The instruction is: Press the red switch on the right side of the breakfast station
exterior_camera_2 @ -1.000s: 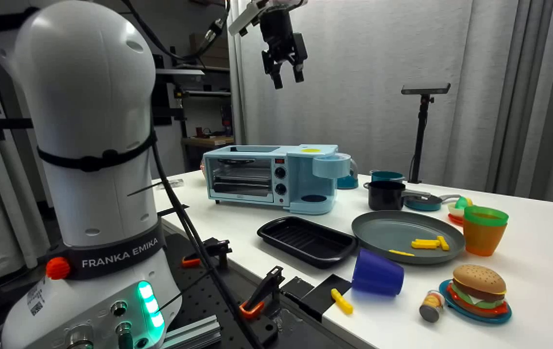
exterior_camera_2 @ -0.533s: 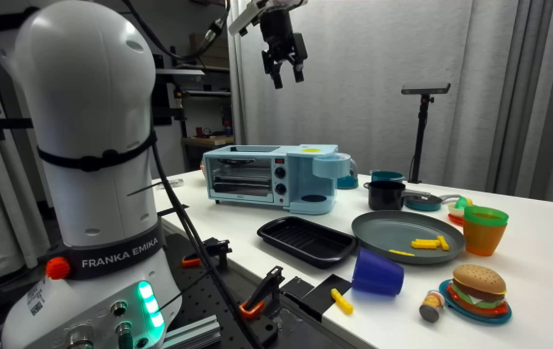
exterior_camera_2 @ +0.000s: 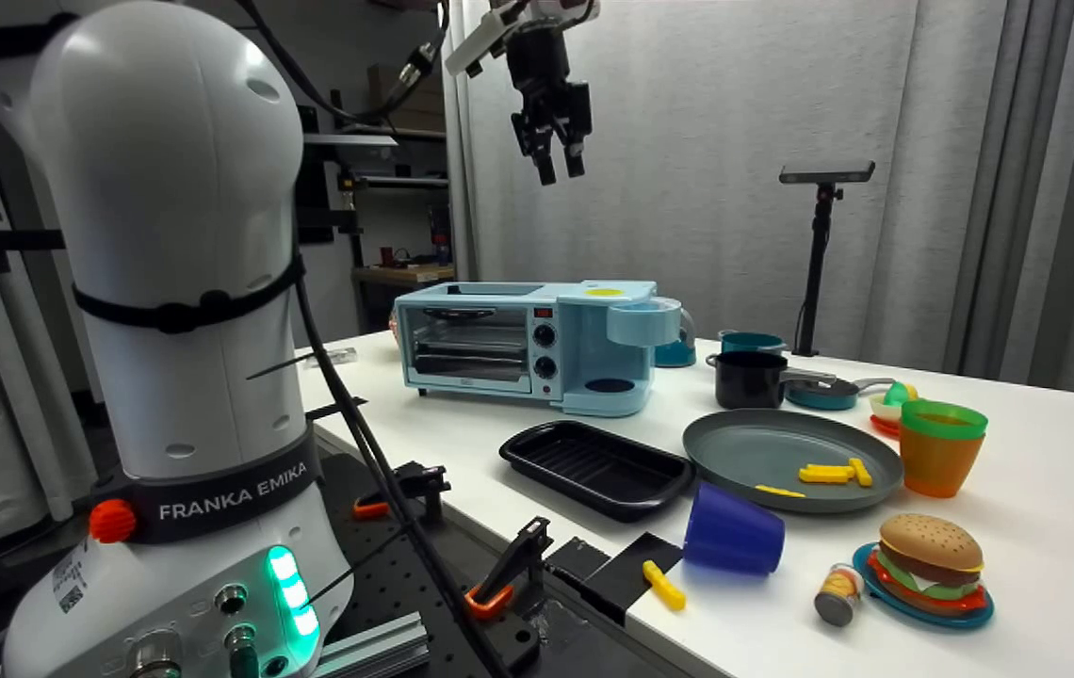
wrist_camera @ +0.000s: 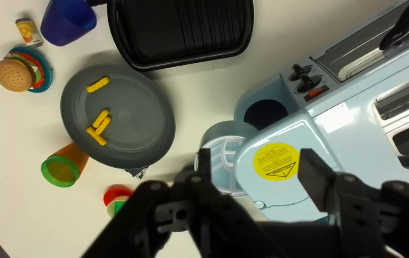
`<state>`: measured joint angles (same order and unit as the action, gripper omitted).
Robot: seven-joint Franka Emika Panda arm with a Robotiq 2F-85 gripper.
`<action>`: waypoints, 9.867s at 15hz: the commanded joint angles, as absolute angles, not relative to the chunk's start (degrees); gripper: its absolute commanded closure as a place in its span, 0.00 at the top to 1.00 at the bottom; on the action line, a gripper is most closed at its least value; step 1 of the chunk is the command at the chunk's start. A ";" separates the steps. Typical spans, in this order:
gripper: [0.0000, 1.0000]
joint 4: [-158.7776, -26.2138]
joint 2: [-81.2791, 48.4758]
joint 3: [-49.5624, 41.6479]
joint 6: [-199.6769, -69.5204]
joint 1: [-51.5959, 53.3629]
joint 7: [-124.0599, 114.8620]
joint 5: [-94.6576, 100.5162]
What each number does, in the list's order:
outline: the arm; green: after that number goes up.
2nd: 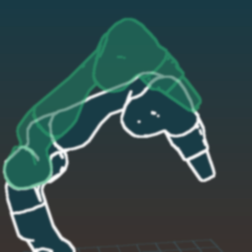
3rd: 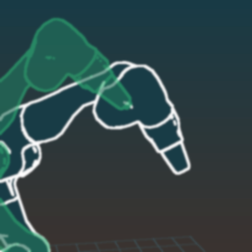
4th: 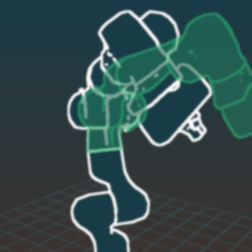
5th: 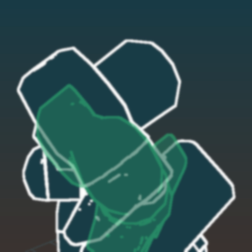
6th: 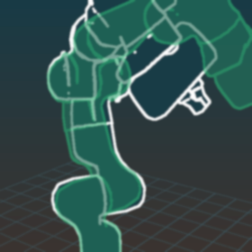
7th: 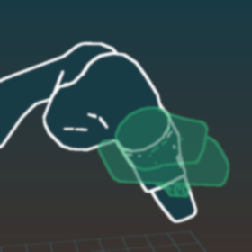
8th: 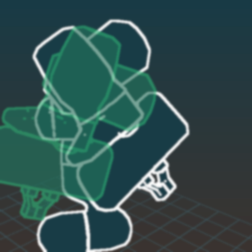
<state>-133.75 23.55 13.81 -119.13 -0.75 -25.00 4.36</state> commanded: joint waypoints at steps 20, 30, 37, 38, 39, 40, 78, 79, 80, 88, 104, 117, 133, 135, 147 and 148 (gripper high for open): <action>0.00 -134.93 9.68 10.02 -122.17 -0.41 -27.13 14.72; 0.00 -136.20 7.84 9.87 -123.75 4.03 -26.24 6.23; 0.00 -136.95 7.30 9.98 -127.69 6.45 -22.24 -5.37; 0.00 -137.20 7.08 10.01 -128.37 6.73 -21.35 -6.39; 0.00 -137.60 6.79 10.14 -129.46 7.00 -20.47 -6.86; 0.00 -137.96 6.47 10.22 -130.48 7.29 -19.46 -7.47; 0.00 -138.47 -3.25 8.59 -150.23 8.76 -7.02 -0.93; 0.00 -138.46 -3.27 8.58 -150.25 8.75 -7.01 -0.93; 0.00 -138.42 -3.31 8.56 -150.31 8.74 -7.06 -0.88; 0.00 -139.07 -2.35 7.97 -153.60 8.79 -11.39 5.61; 0.00 -139.60 -0.99 7.98 -146.34 8.74 -10.63 2.35; 0.00 -134.90 7.94 6.35 -116.57 6.92 -13.98 -0.94; 0.26 -135.00 19.88 6.26 -111.67 4.35 -16.75 -0.78; 0.34 -135.89 20.62 6.32 -111.61 4.31 -16.96 -0.75; 1.00 -140.48 26.35 6.14 -107.39 3.08 -16.91 0.58; 1.00 -140.57 26.81 6.07 -106.58 2.88 -16.81 0.56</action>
